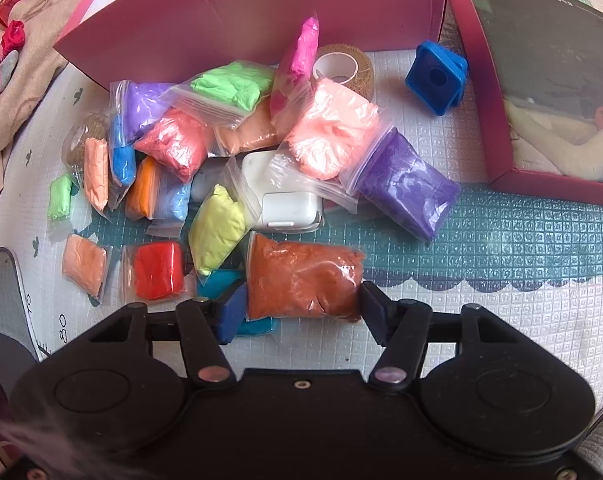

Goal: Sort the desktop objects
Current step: 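Lower the brown bag into the box, open left tool while right grasps rust-orange bag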

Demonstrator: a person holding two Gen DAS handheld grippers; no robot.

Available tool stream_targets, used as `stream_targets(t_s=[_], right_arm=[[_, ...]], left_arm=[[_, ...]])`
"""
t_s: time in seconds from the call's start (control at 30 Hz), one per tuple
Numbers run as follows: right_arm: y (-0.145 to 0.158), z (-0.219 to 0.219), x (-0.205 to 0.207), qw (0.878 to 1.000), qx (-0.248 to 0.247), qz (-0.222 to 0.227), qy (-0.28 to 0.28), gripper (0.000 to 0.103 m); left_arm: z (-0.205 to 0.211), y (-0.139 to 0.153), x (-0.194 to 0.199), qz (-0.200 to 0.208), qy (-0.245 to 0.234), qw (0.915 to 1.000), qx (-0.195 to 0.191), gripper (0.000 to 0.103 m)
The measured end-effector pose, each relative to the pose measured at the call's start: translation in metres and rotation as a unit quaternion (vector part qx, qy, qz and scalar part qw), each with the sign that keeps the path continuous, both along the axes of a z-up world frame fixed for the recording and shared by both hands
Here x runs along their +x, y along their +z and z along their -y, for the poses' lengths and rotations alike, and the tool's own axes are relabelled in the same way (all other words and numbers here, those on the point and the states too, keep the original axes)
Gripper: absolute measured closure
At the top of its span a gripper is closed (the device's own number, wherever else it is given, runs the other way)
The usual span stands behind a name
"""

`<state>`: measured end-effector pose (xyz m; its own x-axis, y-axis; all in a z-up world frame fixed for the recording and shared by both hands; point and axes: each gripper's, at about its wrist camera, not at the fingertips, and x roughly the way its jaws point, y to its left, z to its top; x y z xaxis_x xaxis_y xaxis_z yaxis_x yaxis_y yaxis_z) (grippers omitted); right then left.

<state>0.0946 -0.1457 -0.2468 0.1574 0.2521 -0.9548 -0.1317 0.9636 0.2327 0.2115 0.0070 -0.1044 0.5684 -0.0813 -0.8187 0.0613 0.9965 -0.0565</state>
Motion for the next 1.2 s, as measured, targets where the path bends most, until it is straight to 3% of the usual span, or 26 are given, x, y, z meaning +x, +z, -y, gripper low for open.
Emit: stream_targets(t_s=[0.53, 1.2], right_arm=[[0.029, 0.025, 0.0, 1.0, 0.007, 0.019, -0.006, 0.045], [0.05, 0.027, 0.0, 0.999, 0.014, 0.034, 0.01, 0.046]], left_arm=[[-0.018, -0.043, 0.036, -0.021, 0.048, 0.9985, -0.016, 0.052], [-0.028, -0.105, 0.069, -0.107, 0.058, 0.9902, -0.068, 0.05]])
